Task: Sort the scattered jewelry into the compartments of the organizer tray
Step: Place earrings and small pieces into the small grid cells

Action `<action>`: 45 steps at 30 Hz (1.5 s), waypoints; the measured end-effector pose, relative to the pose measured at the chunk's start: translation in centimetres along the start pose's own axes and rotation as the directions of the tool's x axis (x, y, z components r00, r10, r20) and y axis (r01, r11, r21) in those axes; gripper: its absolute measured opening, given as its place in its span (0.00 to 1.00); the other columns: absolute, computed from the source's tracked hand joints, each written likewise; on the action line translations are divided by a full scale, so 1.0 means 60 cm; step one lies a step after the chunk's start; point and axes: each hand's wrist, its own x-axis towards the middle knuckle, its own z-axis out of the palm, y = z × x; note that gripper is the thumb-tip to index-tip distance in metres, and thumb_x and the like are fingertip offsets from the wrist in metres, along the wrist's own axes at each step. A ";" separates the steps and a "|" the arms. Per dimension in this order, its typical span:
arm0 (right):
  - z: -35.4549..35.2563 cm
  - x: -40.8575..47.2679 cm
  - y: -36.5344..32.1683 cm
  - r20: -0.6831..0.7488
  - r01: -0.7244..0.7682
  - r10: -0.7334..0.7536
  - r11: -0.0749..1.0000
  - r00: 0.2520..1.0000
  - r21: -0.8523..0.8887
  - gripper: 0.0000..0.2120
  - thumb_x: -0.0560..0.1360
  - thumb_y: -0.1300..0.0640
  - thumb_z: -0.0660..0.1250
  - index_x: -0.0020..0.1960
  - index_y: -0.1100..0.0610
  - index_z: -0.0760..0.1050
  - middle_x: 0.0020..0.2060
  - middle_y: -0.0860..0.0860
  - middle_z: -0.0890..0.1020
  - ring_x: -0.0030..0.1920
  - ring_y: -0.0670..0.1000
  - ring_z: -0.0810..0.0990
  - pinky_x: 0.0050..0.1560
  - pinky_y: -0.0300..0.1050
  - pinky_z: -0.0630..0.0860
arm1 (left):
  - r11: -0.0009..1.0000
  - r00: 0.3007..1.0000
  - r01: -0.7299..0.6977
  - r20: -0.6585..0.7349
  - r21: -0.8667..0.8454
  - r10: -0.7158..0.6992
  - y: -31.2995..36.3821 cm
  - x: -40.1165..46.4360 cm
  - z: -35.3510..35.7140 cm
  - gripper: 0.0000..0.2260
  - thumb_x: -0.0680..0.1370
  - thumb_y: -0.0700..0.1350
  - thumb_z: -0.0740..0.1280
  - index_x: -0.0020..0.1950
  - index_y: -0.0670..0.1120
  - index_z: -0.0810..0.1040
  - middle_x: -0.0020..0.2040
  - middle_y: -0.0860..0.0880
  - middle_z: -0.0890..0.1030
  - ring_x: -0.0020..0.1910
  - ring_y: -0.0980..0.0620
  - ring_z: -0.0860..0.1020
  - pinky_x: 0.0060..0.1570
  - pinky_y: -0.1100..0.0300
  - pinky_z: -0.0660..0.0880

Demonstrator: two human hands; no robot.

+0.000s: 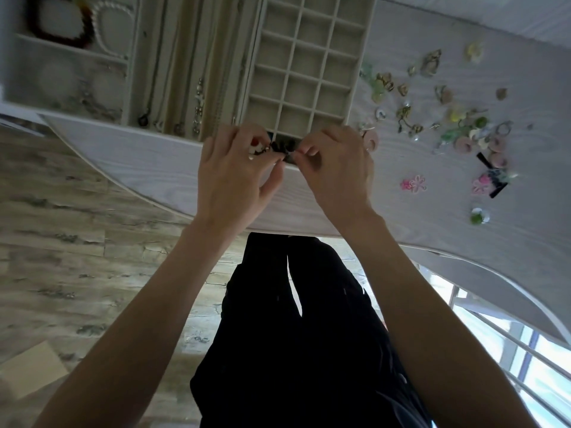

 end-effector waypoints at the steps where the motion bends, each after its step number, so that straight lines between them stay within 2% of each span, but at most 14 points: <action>1: 0.001 0.003 -0.002 -0.007 0.009 -0.009 1.000 1.000 -0.005 0.03 0.66 0.58 0.73 0.36 0.55 0.79 0.34 0.49 0.79 0.39 0.52 0.77 0.34 0.37 0.64 | 1.000 1.000 0.007 -0.010 0.000 -0.007 0.000 0.001 -0.001 0.07 0.77 0.46 0.66 0.46 0.47 0.84 0.49 0.47 0.80 0.49 0.47 0.71 0.46 0.52 0.71; 4: -0.002 0.003 -0.001 -0.031 0.022 -0.021 1.000 0.999 0.012 0.02 0.66 0.59 0.72 0.36 0.56 0.79 0.35 0.50 0.79 0.39 0.53 0.78 0.34 0.37 0.65 | 0.999 0.999 0.033 -0.017 0.027 -0.033 -0.002 0.004 -0.004 0.08 0.77 0.45 0.64 0.49 0.47 0.83 0.51 0.46 0.79 0.51 0.44 0.73 0.48 0.52 0.70; 9: -0.016 -0.005 0.011 -0.020 0.004 -0.003 0.999 1.000 0.039 0.02 0.69 0.59 0.69 0.40 0.56 0.80 0.39 0.51 0.80 0.40 0.52 0.77 0.34 0.38 0.67 | 0.998 0.998 0.028 0.046 0.053 -0.030 -0.007 0.007 -0.007 0.10 0.77 0.46 0.63 0.53 0.47 0.82 0.54 0.45 0.78 0.52 0.42 0.73 0.50 0.52 0.69; 12: -0.016 -0.005 0.009 0.038 0.071 -0.072 0.997 0.997 0.034 0.05 0.70 0.61 0.66 0.41 0.56 0.82 0.40 0.52 0.79 0.42 0.52 0.74 0.38 0.38 0.65 | 0.999 0.998 0.033 0.057 0.043 -0.036 -0.010 0.010 -0.006 0.10 0.77 0.46 0.63 0.53 0.47 0.82 0.54 0.46 0.78 0.53 0.44 0.73 0.52 0.54 0.68; 14: -0.012 -0.010 0.006 0.077 0.134 -0.133 0.991 0.988 -0.007 0.07 0.69 0.61 0.65 0.40 0.57 0.82 0.40 0.54 0.77 0.43 0.54 0.74 0.40 0.41 0.68 | 0.998 0.997 0.036 0.064 0.045 -0.039 -0.010 0.011 -0.006 0.09 0.77 0.45 0.63 0.52 0.48 0.82 0.54 0.47 0.78 0.53 0.45 0.72 0.53 0.54 0.68; 17: -0.009 -0.016 0.004 0.106 0.160 -0.158 0.987 0.982 -0.010 0.09 0.69 0.61 0.64 0.42 0.57 0.83 0.41 0.55 0.77 0.43 0.56 0.74 0.42 0.47 0.72 | 0.998 0.994 0.021 0.110 0.067 -0.029 -0.008 0.012 -0.004 0.10 0.77 0.45 0.63 0.52 0.49 0.83 0.55 0.47 0.78 0.55 0.44 0.70 0.52 0.51 0.69; 20: -0.013 -0.014 0.005 0.085 0.134 -0.132 0.991 0.988 -0.007 0.11 0.71 0.59 0.62 0.43 0.58 0.83 0.43 0.55 0.78 0.44 0.56 0.74 0.43 0.47 0.71 | 0.996 0.986 0.004 0.167 0.092 -0.020 -0.008 0.014 -0.003 0.11 0.78 0.45 0.61 0.54 0.49 0.82 0.58 0.46 0.77 0.56 0.41 0.71 0.53 0.46 0.70; 23: -0.014 -0.015 0.007 0.113 0.148 -0.137 0.985 0.984 -0.094 0.12 0.71 0.58 0.60 0.45 0.57 0.83 0.47 0.56 0.78 0.47 0.57 0.73 0.47 0.47 0.70 | 0.996 0.981 -0.022 0.194 0.087 0.004 -0.010 0.017 -0.001 0.12 0.78 0.46 0.61 0.54 0.51 0.82 0.59 0.47 0.77 0.57 0.41 0.70 0.54 0.45 0.69; 27: -0.011 -0.018 -0.002 0.182 0.187 -0.169 0.978 0.969 -0.090 0.16 0.70 0.58 0.59 0.52 0.51 0.82 0.49 0.56 0.76 0.49 0.56 0.70 0.47 0.48 0.69 | 0.999 0.993 0.021 0.118 0.027 -0.024 -0.014 0.021 -0.003 0.10 0.77 0.46 0.62 0.53 0.50 0.82 0.59 0.48 0.77 0.58 0.46 0.67 0.54 0.52 0.63; 31: -0.011 -0.017 0.000 0.222 0.169 -0.142 0.980 0.965 -0.104 0.18 0.70 0.57 0.57 0.56 0.50 0.80 0.49 0.56 0.75 0.49 0.56 0.69 0.46 0.46 0.66 | 0.999 0.998 0.046 0.040 0.006 -0.047 -0.008 0.019 -0.013 0.08 0.75 0.42 0.63 0.48 0.47 0.82 0.57 0.49 0.79 0.57 0.47 0.70 0.51 0.56 0.61; 35: -0.018 -0.019 0.011 0.189 0.159 -0.132 0.978 0.973 -0.138 0.15 0.70 0.58 0.60 0.53 0.53 0.81 0.49 0.57 0.76 0.48 0.57 0.71 0.47 0.48 0.67 | 0.999 0.997 0.008 0.080 0.044 -0.011 -0.003 0.018 -0.011 0.09 0.75 0.43 0.63 0.48 0.48 0.83 0.58 0.49 0.79 0.58 0.47 0.68 0.53 0.54 0.61; 38: -0.020 -0.018 0.015 0.189 0.193 -0.153 0.957 0.970 -0.218 0.15 0.70 0.57 0.60 0.52 0.53 0.81 0.51 0.57 0.77 0.49 0.58 0.71 0.47 0.47 0.63 | 0.995 0.992 -0.027 0.128 0.093 0.015 0.001 0.020 -0.011 0.11 0.74 0.44 0.63 0.49 0.51 0.84 0.59 0.50 0.78 0.58 0.47 0.66 0.52 0.53 0.60; 43: -0.023 -0.014 0.011 0.202 0.243 -0.186 0.919 0.962 -0.310 0.09 0.70 0.57 0.61 0.43 0.56 0.80 0.51 0.57 0.77 0.50 0.57 0.69 0.46 0.46 0.60 | 0.979 0.986 -0.019 0.164 0.202 -0.015 0.012 0.018 -0.014 0.11 0.75 0.44 0.62 0.50 0.51 0.83 0.60 0.51 0.78 0.59 0.48 0.65 0.52 0.52 0.59; 45: -0.023 -0.013 0.010 0.190 0.247 -0.196 0.920 0.962 -0.304 0.08 0.70 0.57 0.62 0.44 0.57 0.79 0.50 0.57 0.77 0.49 0.58 0.71 0.46 0.46 0.61 | 0.975 0.986 -0.008 0.163 0.222 -0.029 0.021 0.015 -0.013 0.10 0.74 0.44 0.62 0.48 0.49 0.83 0.60 0.52 0.78 0.59 0.49 0.65 0.52 0.53 0.59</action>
